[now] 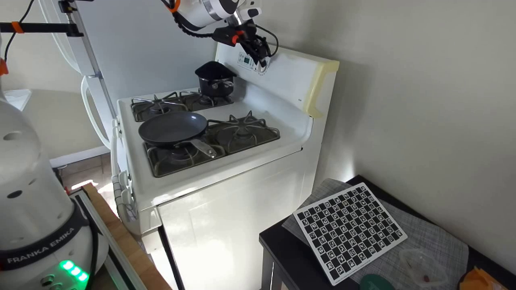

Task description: Turn the knob to the right.

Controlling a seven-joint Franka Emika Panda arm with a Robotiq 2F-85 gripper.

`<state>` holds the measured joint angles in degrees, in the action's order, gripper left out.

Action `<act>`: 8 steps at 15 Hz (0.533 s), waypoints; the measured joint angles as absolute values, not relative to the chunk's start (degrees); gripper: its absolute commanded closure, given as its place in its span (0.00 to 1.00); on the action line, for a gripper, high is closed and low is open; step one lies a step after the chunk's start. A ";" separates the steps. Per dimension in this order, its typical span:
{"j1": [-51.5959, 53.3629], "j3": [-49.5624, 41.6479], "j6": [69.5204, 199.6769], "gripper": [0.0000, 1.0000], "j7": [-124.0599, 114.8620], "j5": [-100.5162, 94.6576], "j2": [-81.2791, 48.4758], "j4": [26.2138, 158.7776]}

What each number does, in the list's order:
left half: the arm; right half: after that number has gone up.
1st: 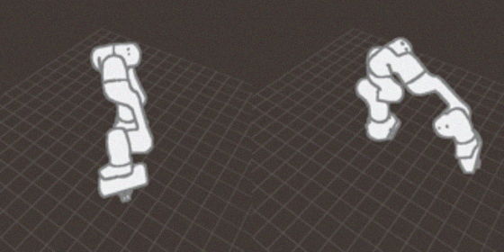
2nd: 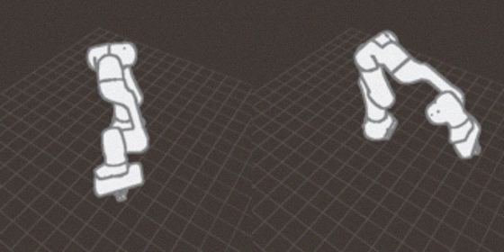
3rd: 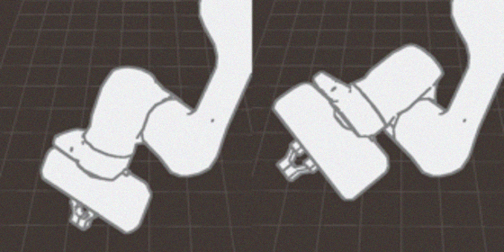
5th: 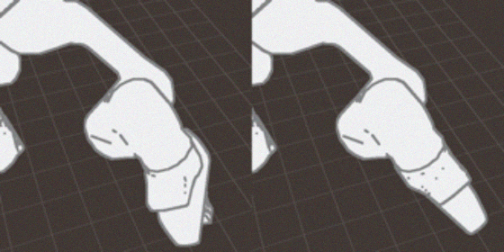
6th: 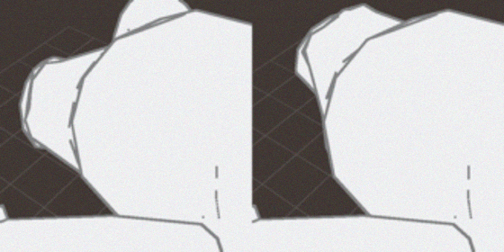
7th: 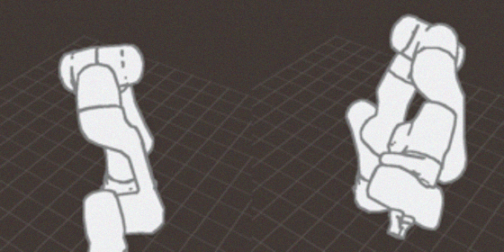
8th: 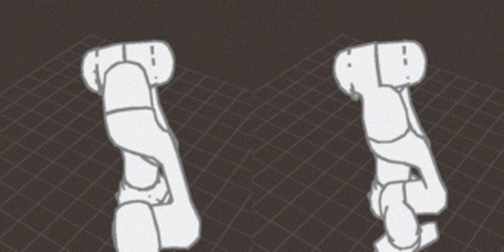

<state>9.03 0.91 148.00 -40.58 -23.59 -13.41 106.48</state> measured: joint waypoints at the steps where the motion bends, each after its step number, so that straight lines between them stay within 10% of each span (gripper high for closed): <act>1: 9.29 0.73 148.95 0.99 -40.64 -23.60 -13.71 106.46; 8: 10.95 -0.39 149.88 0.99 -41.47 -23.60 -13.92 106.46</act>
<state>10.95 -0.39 149.88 -41.47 -23.60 -13.92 106.46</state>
